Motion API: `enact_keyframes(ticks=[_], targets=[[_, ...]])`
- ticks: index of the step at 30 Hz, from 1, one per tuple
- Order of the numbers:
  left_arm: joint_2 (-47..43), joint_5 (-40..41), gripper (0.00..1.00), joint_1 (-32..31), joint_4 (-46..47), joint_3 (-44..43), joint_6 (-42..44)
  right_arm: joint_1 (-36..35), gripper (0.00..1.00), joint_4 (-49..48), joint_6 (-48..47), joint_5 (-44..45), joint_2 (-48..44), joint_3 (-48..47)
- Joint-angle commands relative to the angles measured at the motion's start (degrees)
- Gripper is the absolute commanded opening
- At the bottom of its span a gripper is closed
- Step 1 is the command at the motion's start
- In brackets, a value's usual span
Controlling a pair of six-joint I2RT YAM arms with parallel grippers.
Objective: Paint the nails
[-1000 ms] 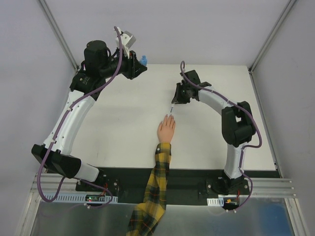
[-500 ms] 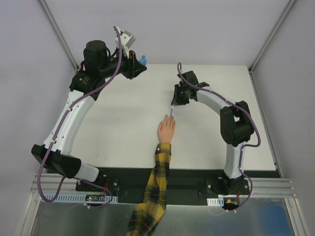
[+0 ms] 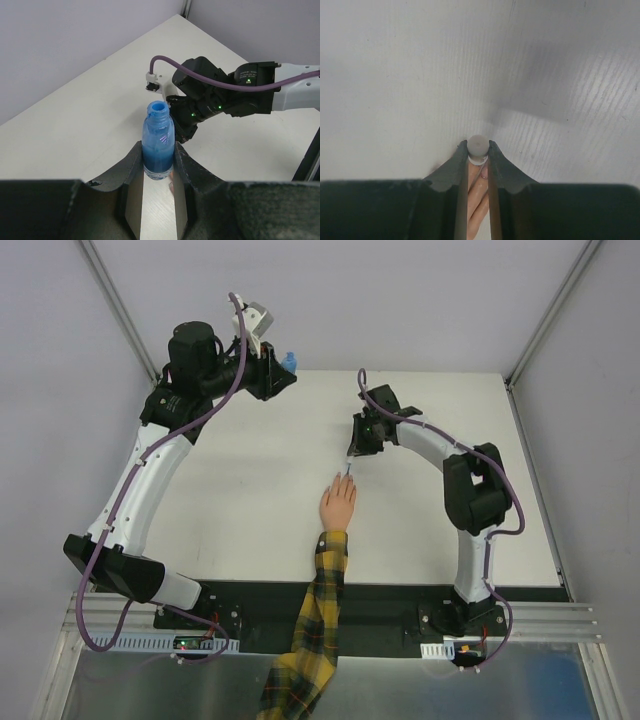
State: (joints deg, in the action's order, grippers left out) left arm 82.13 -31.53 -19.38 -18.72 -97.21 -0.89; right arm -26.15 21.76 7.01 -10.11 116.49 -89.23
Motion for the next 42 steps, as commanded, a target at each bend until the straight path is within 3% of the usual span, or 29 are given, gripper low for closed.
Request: enact_keyframes(ticks=[1, 35, 42], targets=[[-1.71, -1.52, 0.0, 0.92, 2.73, -0.7, -0.52, -0.3, 0.0, 0.92, -0.41, 0.88, 0.41, -2.79], [-1.53, -2.13, 0.0, 2.24, 2.81, -0.7, -0.52, -1.01, 0.0, 5.84, 0.37, 2.81, 3.22, -6.48], [-1.44, -2.13, 0.0, 2.41, 2.99, -0.61, -0.7, 0.05, 0.0, -2.33, 1.7, 0.36, -0.64, 1.33]])
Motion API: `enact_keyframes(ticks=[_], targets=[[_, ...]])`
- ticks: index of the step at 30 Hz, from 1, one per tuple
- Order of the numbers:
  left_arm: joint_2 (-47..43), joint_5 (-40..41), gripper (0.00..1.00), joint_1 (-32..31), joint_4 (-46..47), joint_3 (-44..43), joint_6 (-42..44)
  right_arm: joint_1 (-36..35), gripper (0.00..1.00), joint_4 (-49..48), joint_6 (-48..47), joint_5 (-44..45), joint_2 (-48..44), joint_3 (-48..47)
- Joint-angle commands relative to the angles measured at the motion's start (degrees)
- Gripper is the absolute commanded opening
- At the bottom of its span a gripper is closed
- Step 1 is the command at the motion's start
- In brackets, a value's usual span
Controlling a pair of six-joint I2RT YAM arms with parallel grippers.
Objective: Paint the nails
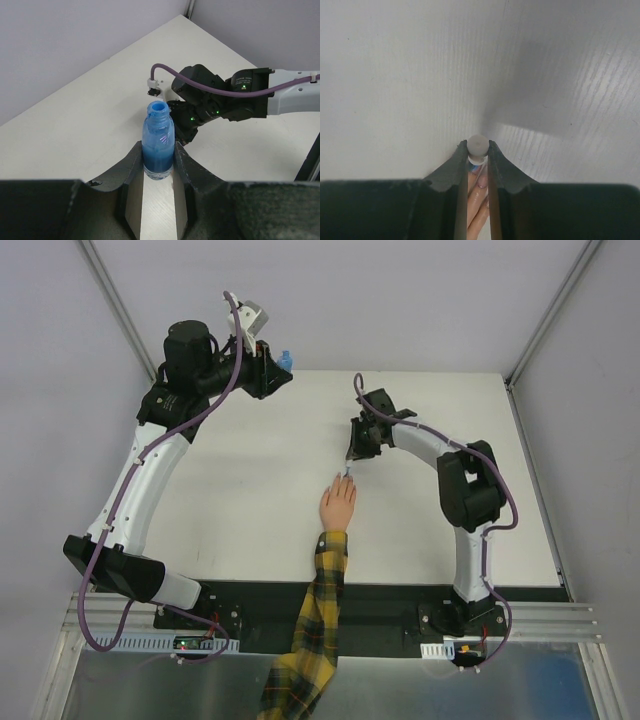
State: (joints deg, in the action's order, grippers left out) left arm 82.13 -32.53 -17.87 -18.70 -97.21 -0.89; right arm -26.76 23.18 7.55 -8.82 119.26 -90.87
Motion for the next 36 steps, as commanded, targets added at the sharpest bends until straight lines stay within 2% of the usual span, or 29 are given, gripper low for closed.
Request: enact_keyframes(ticks=[1, 9, 20, 26, 36], targets=[[-1.44, -1.22, 0.0, 0.91, 3.05, -0.44, -0.87, 0.57, 0.0, -3.93, 1.06, -1.11, -3.42, 3.07], [-1.27, -1.57, 0.0, 0.82, 3.41, -0.79, -0.96, 1.8, 0.0, -10.43, 2.29, -3.57, -5.35, 7.9], [-0.74, -2.09, 0.0, 0.91, 4.02, -0.97, -1.84, 4.0, 0.01, -22.91, 5.19, -11.91, -8.87, 15.55], [-0.65, -2.36, 0.0, 0.91, 4.29, -1.05, -1.93, 4.18, 0.0, -22.83, 5.81, -13.94, -10.63, 15.2], [-0.74, -2.53, 0.0, 0.9, 4.55, -0.79, -2.1, 4.35, 0.0, -14.31, 4.49, -10.17, -10.63, 11.42]])
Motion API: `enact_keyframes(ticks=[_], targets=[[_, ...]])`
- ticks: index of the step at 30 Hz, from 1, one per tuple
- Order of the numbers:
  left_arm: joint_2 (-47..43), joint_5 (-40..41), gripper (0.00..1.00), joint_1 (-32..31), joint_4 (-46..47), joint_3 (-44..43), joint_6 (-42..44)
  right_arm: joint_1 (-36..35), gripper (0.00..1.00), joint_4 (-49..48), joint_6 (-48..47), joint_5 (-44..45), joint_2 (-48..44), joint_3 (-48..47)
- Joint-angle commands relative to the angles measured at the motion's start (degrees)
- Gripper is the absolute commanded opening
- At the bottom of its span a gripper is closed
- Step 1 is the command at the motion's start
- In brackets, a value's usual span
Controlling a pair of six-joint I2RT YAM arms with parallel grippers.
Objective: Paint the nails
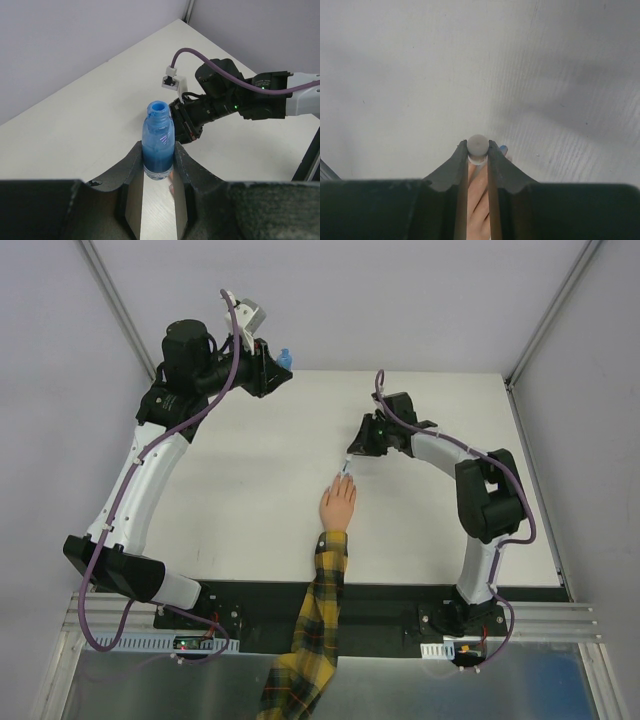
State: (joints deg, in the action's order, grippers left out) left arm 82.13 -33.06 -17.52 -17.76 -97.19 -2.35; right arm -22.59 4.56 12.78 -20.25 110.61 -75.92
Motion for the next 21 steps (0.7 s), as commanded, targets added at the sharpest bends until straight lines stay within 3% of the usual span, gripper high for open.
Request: enact_keyframes(ticks=[1, 21], targets=[[-0.74, -1.92, 0.0, 0.56, 3.61, -0.81, -0.55, 0.18, 0.01, 4.84, -0.82, 1.53, -1.97, -3.45], [-0.92, -2.27, 0.0, 0.56, 3.7, -0.72, -0.55, -0.18, 0.01, 7.13, -1.61, 3.37, 1.54, -5.99]])
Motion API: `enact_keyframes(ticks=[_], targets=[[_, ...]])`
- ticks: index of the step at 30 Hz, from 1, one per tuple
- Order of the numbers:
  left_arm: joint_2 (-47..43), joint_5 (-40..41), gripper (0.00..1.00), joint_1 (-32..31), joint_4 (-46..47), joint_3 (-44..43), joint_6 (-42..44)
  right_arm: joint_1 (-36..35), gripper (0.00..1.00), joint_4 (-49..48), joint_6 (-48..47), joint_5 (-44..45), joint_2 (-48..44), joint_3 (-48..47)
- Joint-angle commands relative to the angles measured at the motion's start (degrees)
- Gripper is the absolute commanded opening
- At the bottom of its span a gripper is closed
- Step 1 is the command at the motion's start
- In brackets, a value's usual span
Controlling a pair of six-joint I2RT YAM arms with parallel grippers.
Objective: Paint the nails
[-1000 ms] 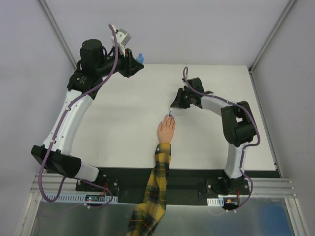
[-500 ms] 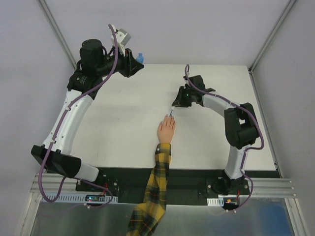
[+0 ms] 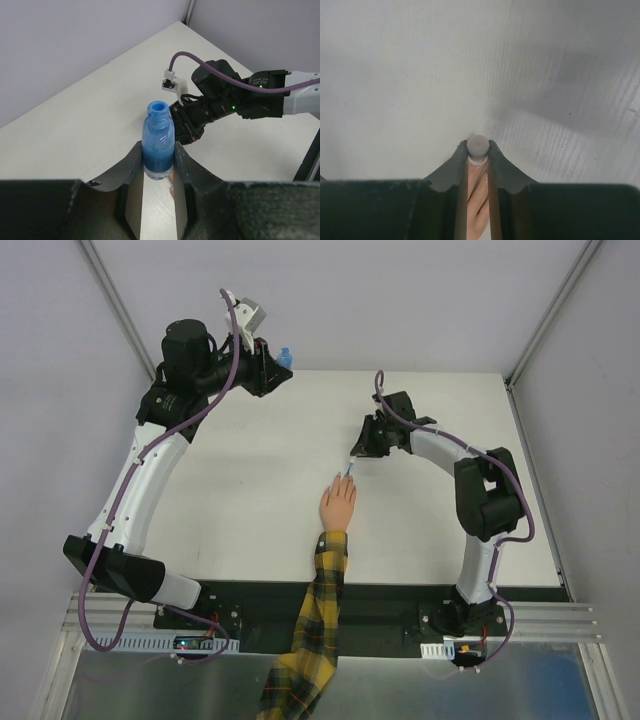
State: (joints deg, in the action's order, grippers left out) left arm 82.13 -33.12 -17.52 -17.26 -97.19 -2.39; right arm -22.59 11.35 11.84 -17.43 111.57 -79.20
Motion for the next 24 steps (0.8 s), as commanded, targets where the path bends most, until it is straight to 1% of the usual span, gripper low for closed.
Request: enact_keyframes(ticks=[1, 8, 11, 24], targets=[[-0.92, -2.21, 0.0, 0.56, 3.19, -0.64, -0.51, -0.17, 0.0, 0.51, -0.59, 0.73, 0.67, -2.8], [-1.0, -2.21, 0.0, 0.64, 3.19, -0.72, -0.51, -1.23, 0.0, 4.02, -2.16, 2.22, 1.55, -4.91], [-1.0, -2.21, 0.0, 0.64, 3.19, -0.72, -0.42, -1.32, 0.0, 3.59, -2.08, 2.66, 1.28, -4.21], [-1.36, -2.21, 0.0, 0.82, 3.19, -0.46, -0.33, -1.75, 0.01, 6.58, -1.73, 4.77, 3.13, -6.67]])
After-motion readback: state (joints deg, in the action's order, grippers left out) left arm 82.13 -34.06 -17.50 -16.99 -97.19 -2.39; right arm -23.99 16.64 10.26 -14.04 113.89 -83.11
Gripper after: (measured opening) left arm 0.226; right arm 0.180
